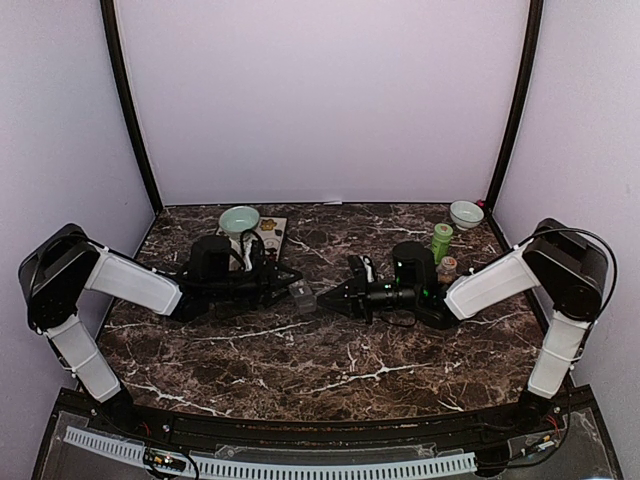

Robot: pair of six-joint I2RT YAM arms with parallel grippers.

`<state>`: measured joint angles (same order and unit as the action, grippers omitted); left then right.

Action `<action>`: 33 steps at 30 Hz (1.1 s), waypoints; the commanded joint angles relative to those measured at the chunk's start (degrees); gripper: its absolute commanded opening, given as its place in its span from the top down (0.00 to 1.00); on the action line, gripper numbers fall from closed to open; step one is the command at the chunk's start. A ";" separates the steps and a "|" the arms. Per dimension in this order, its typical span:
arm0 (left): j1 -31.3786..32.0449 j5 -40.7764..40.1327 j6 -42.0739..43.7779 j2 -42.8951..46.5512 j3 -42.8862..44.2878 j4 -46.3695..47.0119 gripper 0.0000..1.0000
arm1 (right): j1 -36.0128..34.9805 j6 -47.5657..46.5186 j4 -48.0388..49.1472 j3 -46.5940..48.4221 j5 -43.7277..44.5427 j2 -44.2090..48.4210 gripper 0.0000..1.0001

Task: Sort the pills into containers
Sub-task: Close the lid of the pill container, then place the pill container at the center of the board.

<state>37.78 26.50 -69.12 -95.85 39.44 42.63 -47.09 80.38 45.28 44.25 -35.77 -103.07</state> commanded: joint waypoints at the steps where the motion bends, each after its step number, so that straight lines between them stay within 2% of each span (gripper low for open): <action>1: 0.09 -0.63 2.75 2.58 0.03 -2.14 0.31 | 0.40 -1.20 1.75 1.23 -0.50 -0.89 1.00; 4: 0.08 -1.44 3.57 3.01 -0.64 -3.47 0.23 | 0.66 -1.50 1.62 1.39 -0.93 -1.17 1.00; 8: 0.09 -4.61 4.95 4.54 -2.17 -6.42 0.23 | 1.03 -2.57 0.54 1.68 -1.88 -1.80 1.00; 13: 0.10 -9.26 10.01 7.38 -1.17 -15.41 0.24 | 2.28 -7.15 -3.93 2.57 -3.90 -3.39 1.00; 23: 0.46 -13.54 17.12 10.09 -0.16 -25.03 0.28 | 3.73 -23.82 -20.13 11.01 -10.44 -9.41 1.00; 33: 2.36 -16.33 22.12 11.03 1.41 -30.24 0.29 | 5.53 -40.06 -37.72 19.16 -11.65 -14.38 1.00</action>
<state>39.46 11.90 -50.15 -87.07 39.40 15.57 -42.54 48.58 14.74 60.80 -45.74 -116.20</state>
